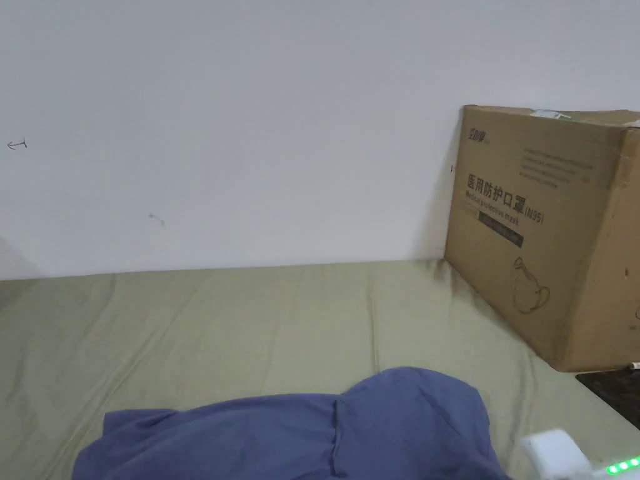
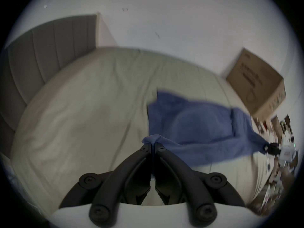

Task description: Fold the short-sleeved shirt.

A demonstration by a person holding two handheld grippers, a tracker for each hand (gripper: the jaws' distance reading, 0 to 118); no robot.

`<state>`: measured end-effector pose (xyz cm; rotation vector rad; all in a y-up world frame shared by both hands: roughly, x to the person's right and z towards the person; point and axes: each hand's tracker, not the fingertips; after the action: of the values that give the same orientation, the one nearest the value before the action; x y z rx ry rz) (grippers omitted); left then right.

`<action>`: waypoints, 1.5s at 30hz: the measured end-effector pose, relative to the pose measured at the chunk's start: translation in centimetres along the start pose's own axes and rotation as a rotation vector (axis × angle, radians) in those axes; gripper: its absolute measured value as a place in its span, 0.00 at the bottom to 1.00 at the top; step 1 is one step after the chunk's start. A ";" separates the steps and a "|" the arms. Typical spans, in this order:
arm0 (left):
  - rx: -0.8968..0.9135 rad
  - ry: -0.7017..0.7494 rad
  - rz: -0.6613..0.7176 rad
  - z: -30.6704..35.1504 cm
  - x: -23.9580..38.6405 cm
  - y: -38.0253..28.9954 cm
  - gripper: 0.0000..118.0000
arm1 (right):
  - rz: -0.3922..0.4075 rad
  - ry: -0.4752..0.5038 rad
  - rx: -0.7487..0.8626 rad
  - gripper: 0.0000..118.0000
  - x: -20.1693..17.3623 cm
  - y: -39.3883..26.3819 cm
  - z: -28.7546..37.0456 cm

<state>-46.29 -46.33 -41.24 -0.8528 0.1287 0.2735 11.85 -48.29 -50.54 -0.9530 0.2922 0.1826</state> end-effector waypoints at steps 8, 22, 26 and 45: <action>-0.021 -0.029 -0.074 8.0 -1.7 -8.3 0.01 | -0.052 0.033 0.009 0.03 1.3 -10.4 7.8; -0.279 -0.036 -0.154 10.2 -2.1 -11.2 0.02 | -0.160 0.060 -0.215 0.03 2.0 -13.9 9.3; -0.265 -0.119 -0.086 11.0 -2.1 -11.0 0.86 | -0.313 0.122 -0.205 0.77 2.2 -13.3 10.5; 0.781 -0.125 -0.097 16.9 16.0 -6.1 0.00 | -0.231 -0.050 0.951 0.00 -13.2 -3.5 17.4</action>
<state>-29.15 -34.35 -29.39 -0.0655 0.0672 0.1617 3.22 -36.33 -34.05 -0.0332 0.1841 -0.1465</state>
